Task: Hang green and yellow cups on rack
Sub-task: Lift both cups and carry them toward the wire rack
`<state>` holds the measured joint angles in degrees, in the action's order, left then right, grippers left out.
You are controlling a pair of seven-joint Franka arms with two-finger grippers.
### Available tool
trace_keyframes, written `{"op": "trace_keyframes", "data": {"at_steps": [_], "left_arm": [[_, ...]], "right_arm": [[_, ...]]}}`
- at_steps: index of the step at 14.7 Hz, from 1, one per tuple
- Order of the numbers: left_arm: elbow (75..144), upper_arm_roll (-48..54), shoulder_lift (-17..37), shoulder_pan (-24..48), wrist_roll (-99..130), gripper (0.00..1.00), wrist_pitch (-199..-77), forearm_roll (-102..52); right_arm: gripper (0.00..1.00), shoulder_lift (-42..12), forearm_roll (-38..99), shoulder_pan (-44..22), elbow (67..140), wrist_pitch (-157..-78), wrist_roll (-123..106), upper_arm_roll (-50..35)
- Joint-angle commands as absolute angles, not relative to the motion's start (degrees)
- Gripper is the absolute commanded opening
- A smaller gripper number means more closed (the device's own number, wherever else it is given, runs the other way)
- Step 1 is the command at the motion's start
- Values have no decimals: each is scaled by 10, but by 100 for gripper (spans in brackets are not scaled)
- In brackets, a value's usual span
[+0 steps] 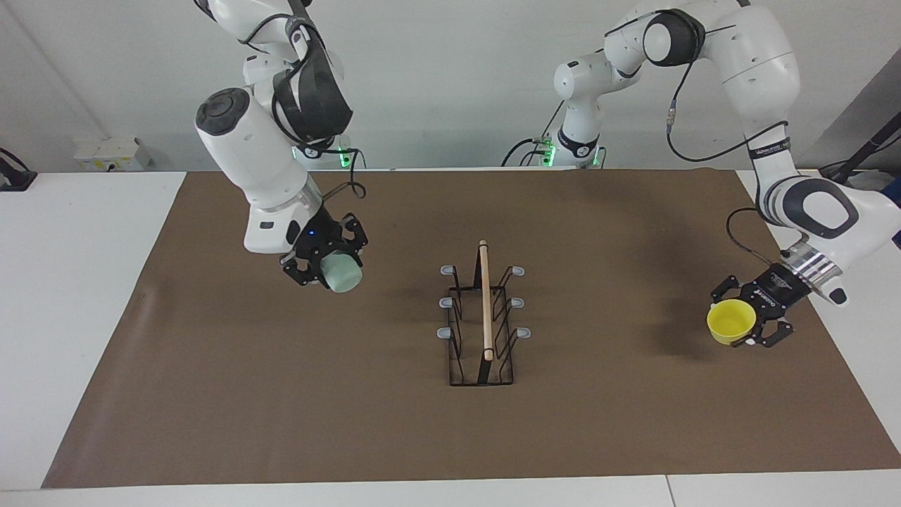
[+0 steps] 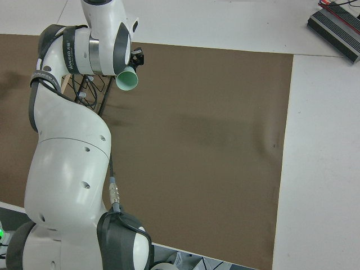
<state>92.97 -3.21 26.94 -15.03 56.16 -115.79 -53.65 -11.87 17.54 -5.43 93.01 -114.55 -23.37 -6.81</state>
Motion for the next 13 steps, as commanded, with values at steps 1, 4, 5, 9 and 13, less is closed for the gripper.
{"op": "trace_keyframes", "data": {"at_steps": [1, 4, 5, 9, 13], "left_arm": [[944, -43, 215, -107, 575, 0, -1165, -456], [949, -43, 160, -74, 637, 0, -1157, -361], [954, -43, 141, -69, 645, 0, -1144, -350], [954, -43, 84, -27, 650, 0, -1083, -294], [968, -43, 47, 53, 690, 0, -1083, -204]], "right_arm": [[0, -75, 297, -40, 1009, -1216, -304, -76], [0, -65, 414, -48, 1040, -1281, -441, -76], [0, -57, 467, -51, 1057, -1301, -487, -77], [0, -25, 678, -89, 1132, -1388, -653, -77], [0, -20, 911, -134, 1174, -1445, -825, -77]]}}
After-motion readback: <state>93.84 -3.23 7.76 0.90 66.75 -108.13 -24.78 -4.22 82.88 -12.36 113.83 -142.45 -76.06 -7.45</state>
